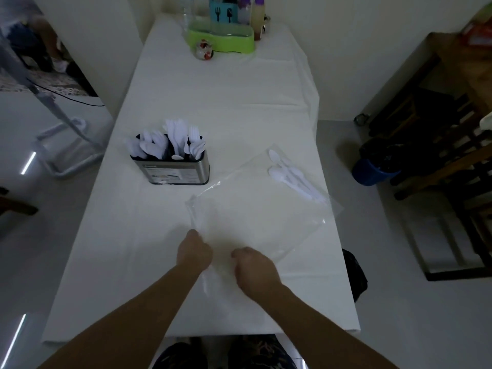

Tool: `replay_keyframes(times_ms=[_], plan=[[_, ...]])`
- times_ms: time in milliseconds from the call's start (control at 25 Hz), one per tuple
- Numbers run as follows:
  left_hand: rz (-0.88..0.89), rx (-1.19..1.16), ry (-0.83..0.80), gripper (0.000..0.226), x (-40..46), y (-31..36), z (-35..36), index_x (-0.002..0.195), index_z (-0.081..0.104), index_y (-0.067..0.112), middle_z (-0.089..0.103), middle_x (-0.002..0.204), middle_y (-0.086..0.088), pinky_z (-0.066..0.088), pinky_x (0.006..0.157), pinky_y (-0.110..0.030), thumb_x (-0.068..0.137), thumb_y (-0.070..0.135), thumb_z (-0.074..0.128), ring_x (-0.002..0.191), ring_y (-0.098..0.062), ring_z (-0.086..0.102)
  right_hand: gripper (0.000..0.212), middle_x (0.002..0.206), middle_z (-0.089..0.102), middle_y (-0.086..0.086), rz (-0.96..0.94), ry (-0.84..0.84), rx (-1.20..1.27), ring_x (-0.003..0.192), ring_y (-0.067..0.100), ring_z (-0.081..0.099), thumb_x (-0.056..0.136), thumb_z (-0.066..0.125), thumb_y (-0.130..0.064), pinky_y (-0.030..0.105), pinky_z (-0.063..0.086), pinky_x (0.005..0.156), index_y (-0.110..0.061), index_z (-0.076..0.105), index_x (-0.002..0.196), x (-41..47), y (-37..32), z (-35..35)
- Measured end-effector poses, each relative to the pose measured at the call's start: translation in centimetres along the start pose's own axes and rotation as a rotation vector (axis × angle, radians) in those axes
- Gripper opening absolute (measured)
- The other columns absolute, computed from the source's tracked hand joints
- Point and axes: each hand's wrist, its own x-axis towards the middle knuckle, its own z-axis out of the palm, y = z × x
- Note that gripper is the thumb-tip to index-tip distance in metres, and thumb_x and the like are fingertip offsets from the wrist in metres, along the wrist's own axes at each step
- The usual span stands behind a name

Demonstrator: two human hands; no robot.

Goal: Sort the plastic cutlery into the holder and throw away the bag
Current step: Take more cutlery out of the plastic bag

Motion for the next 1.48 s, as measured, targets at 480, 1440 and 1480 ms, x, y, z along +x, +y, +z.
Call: replay_keyframes(times_ms=[480,1440,1480], plan=[[0.342,0.61,0.484,0.075,0.5,-1.0,-4.9,0.148,0.029,0.003,0.034,0.151,-0.027,0.033,0.108,-0.054,0.087,0.03,0.062,0.137,-0.045,0.036,0.053,0.157,0.021,0.016,0.165,-0.094,-0.283,0.144,0.034,0.023,0.098,0.045,-0.028,0.042,0.039,0.11,-0.006,0.033,0.145,2.6,5.6,-0.7],[0.863,0.9,0.124,0.053,-0.7,-4.1,0.7,0.123,0.057,0.021,0.051,0.141,-0.023,0.047,0.098,-0.06,0.082,0.053,0.051,0.13,-0.047,0.047,0.027,0.073,0.061,0.001,0.68,0.045,0.134,0.064,0.017,0.057,0.097,0.046,-0.031,0.023,0.037,0.05,-0.012,0.06,0.084,5.3,12.5,-6.6],[0.836,0.862,0.114,0.056,-1.2,-3.6,1.1,0.126,0.055,0.018,0.049,0.143,-0.023,0.045,0.101,-0.059,0.085,0.055,0.044,0.132,-0.046,0.045,0.028,0.068,0.061,0.001,0.681,0.018,0.157,0.06,0.017,0.057,0.095,0.049,-0.03,0.022,0.036,0.049,-0.012,0.06,0.077,4.9,12.3,-6.3]])
